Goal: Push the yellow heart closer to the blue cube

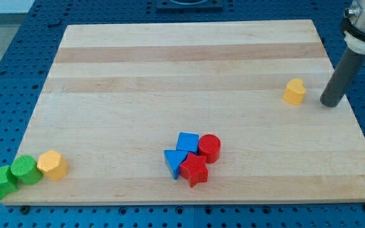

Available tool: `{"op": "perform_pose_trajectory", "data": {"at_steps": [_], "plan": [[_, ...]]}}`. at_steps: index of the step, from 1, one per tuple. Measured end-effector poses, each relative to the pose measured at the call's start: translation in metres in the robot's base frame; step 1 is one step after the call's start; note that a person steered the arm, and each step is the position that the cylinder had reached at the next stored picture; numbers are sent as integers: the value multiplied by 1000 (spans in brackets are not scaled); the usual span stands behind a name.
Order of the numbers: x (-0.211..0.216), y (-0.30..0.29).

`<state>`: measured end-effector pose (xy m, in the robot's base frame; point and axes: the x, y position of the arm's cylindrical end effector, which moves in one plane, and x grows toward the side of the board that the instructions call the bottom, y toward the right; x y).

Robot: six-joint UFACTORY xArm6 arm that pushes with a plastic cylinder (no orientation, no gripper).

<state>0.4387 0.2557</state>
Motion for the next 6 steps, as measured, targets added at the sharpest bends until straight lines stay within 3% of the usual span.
{"op": "perform_pose_trajectory", "data": {"at_steps": [4, 6], "plan": [[-14, -70], [-47, -87]]}}
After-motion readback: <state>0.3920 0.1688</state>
